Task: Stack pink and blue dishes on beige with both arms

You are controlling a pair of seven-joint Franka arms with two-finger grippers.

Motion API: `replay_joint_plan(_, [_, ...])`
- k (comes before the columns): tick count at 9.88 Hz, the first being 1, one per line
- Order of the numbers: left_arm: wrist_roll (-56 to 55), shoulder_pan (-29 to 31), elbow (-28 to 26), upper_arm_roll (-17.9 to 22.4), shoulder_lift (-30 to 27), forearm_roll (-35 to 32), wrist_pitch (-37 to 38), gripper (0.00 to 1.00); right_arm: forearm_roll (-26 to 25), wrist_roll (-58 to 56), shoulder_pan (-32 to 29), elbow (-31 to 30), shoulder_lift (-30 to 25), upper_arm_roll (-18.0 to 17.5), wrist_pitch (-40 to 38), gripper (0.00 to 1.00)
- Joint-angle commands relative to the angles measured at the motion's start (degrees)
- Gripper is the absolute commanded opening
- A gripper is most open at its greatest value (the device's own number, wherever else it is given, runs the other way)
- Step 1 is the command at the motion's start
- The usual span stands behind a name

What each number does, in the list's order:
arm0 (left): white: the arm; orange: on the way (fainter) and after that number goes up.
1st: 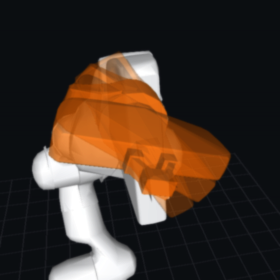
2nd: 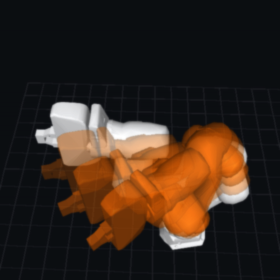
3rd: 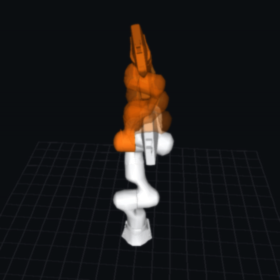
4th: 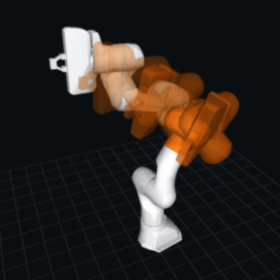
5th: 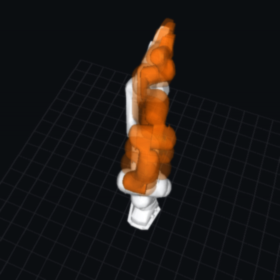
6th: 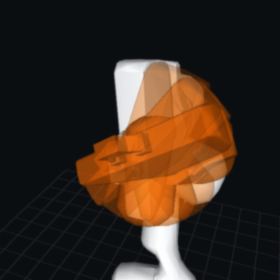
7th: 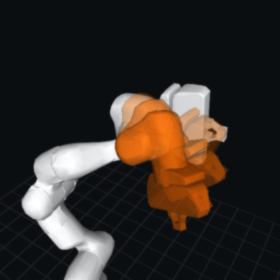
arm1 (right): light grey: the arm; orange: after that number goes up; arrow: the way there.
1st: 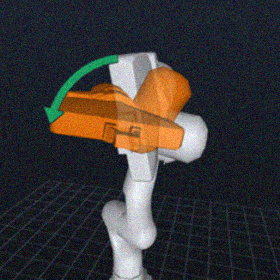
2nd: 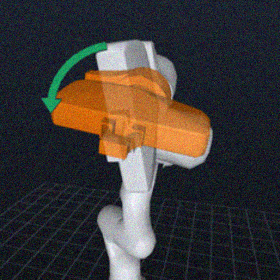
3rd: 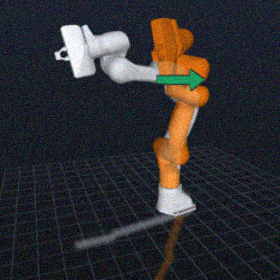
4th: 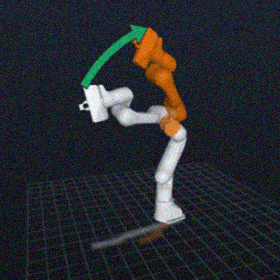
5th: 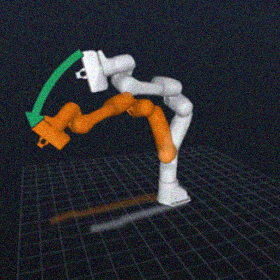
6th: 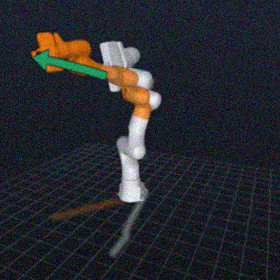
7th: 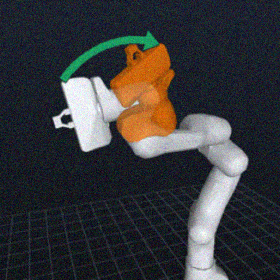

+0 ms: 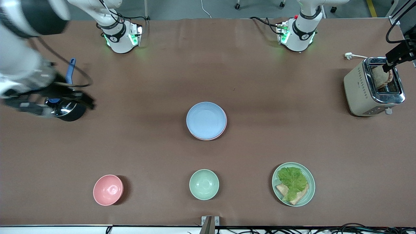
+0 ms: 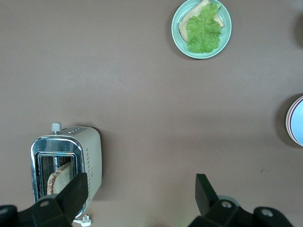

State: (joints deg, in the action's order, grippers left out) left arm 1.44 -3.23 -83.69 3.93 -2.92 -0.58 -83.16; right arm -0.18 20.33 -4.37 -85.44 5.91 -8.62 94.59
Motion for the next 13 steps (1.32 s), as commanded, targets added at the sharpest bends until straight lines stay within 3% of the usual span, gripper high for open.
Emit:
replay_joint_plan(1, [-0.83,0.5,-0.95,-0.5,0.81,1.01,0.81,1.0,-1.05,-11.57,3.4,3.61,-1.68,10.51,-5.43,1.0])
replay_joint_plan(3, [-0.83,0.42,-1.74,-0.33,0.81,2.24,0.37,1.0,-1.05,-13.2,3.23,3.7,-3.89,12.14,-6.34,1.0])
replay_joint_plan(6, [-0.3,0.33,-2.09,-0.24,0.81,3.04,0.37,1.0,0.18,-21.61,-1.67,1.87,-5.12,9.96,-6.78,1.0])
replay_joint_plan(13, [-0.47,0.42,-2.18,-2.17,0.72,0.23,0.28,1.0,1.23,-19.45,-1.69,1.86,-5.39,9.33,-8.28,1.0])
